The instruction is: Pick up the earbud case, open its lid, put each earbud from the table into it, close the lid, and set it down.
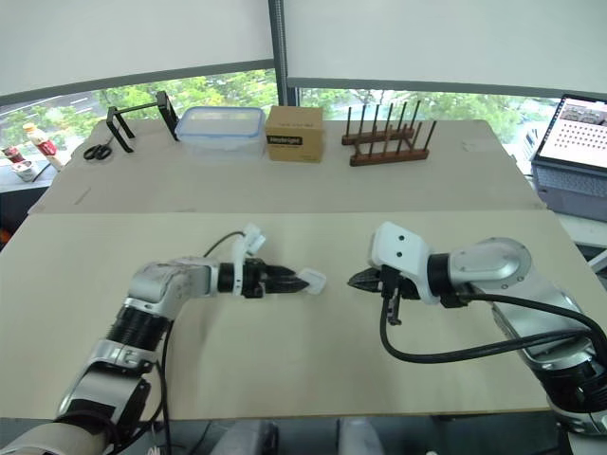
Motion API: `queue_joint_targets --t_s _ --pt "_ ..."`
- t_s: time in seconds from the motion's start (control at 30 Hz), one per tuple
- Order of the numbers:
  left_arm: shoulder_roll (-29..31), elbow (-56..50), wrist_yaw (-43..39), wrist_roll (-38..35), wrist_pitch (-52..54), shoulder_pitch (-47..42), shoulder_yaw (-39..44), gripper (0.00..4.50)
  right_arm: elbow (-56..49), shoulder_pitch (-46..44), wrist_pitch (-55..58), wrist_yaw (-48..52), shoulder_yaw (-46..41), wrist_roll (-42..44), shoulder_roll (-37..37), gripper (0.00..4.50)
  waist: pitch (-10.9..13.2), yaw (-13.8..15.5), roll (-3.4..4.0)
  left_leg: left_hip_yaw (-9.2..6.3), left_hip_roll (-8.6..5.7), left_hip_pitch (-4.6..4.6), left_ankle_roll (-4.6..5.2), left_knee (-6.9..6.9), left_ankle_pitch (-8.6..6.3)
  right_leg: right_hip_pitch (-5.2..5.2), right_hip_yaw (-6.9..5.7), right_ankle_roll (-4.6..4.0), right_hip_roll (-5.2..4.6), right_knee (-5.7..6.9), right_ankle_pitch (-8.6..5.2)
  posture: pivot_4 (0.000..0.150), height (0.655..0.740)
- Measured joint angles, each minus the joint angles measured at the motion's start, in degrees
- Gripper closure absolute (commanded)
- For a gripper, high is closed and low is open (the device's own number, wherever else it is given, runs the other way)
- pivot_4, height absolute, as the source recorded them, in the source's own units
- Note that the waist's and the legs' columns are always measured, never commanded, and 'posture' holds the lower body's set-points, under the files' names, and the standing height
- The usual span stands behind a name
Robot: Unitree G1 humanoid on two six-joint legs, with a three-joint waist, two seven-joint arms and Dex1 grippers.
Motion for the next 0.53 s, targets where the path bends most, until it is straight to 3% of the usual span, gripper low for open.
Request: queue_joint_targets --t_s 0.17,0.23,0.33,0.53 --pt "4.53 -7.35 -2.99 6.64 -24.97 4.21 2.17 0.0 1.96 -0.42 -4.67 2.56 0.0 -2.03 -1.58 2.19 0.0 0.23 0.0 0.03 0.0 -0.03 -0.01 -0.01 0.0 0.0 -0.01 0.01 -0.16 -0.08 0.01 0.15 0.74" --pt "6.82 -9.59 -3.72 6.51 -28.94 5.32 4.47 0.0 2.57 -0.76 -5.55 3.55 -0.1 -2.04 -2.21 1.5 0.0 0.19 0.0 0.07 0.0 -0.03 0.0 -0.01 0.0 0.0 -0.02 0.04 -0.18 -0.07 0.03 0.15 0.74" --pt "13.54 -15.41 -6.79 3.84 -26.79 11.13 8.59 0.0 2.94 -0.86 -7.04 6.49 -1.11 -2.05 -5.5 0.52 0.01 -0.17 0.04 0.12 0.02 -0.01 0.08 -0.06 -0.05 -0.04 -0.01 0.04 -0.17 -0.06 0.02 0.15 0.74" --pt "23.23 -24.89 -8.87 -0.35 -17.38 24.76 14.13 0.0 5.49 0.01 -11.35 10.6 -4.29 -2.91 -9.1 0.52 0.04 -0.25 0.04 0.13 0.09 0.07 0.12 -0.09 -0.07 0.04 -0.02 0.05 -0.11 -0.08 0.01 0.15 0.74"
